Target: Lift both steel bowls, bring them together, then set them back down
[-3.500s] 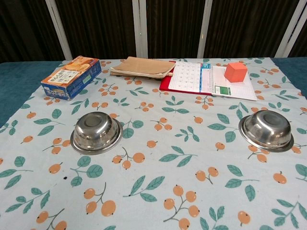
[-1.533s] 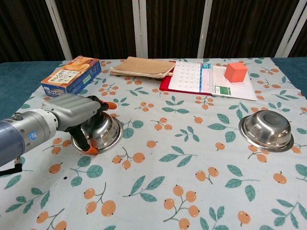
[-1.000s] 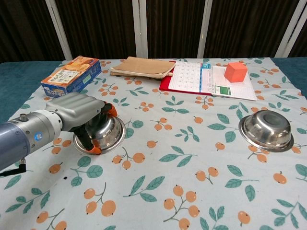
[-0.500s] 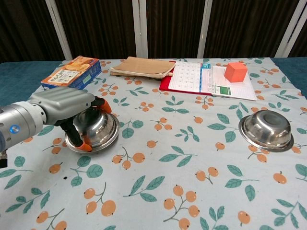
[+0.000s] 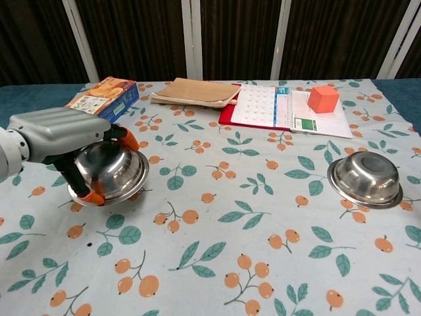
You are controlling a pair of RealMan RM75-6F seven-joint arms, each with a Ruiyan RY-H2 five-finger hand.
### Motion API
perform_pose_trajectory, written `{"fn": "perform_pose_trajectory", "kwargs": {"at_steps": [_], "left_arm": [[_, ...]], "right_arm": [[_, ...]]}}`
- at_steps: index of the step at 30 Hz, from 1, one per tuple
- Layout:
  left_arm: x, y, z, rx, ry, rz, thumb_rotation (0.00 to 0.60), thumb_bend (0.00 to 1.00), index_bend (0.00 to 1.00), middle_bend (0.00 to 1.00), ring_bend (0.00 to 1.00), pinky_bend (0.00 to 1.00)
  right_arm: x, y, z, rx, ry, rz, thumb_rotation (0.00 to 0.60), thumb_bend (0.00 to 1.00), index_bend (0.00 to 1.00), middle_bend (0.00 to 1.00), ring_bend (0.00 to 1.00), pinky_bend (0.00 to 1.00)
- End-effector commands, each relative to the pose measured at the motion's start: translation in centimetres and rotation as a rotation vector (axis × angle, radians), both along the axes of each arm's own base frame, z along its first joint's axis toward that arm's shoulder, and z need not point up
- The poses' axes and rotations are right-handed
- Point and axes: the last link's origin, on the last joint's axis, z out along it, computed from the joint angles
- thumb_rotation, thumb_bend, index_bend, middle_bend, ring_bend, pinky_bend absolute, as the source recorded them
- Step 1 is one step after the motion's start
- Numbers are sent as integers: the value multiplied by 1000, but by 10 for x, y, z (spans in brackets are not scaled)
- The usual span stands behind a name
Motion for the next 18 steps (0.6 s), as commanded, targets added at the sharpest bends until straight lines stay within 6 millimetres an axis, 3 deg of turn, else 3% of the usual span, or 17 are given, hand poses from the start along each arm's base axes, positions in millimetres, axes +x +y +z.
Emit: {"fn": "perform_pose_trajectory", "kwargs": {"at_steps": [1, 10, 18], "left_arm": [[-1, -1, 3, 1, 15, -7, 600, 217, 317, 437, 329, 560], [-6, -1, 9, 40, 52, -11, 600, 216, 316, 434, 329, 559], [-11, 2, 7, 39, 63, 1, 600, 216, 316, 435, 329, 559]], "right_arm": [[10, -27, -23, 48, 8, -6, 600, 386, 0, 0, 0, 57], [28, -57, -47, 87, 16, 14, 600, 380, 0, 0, 0, 58], [36, -69, -59, 116, 20, -1, 600, 380, 0, 0, 0, 58]]}}
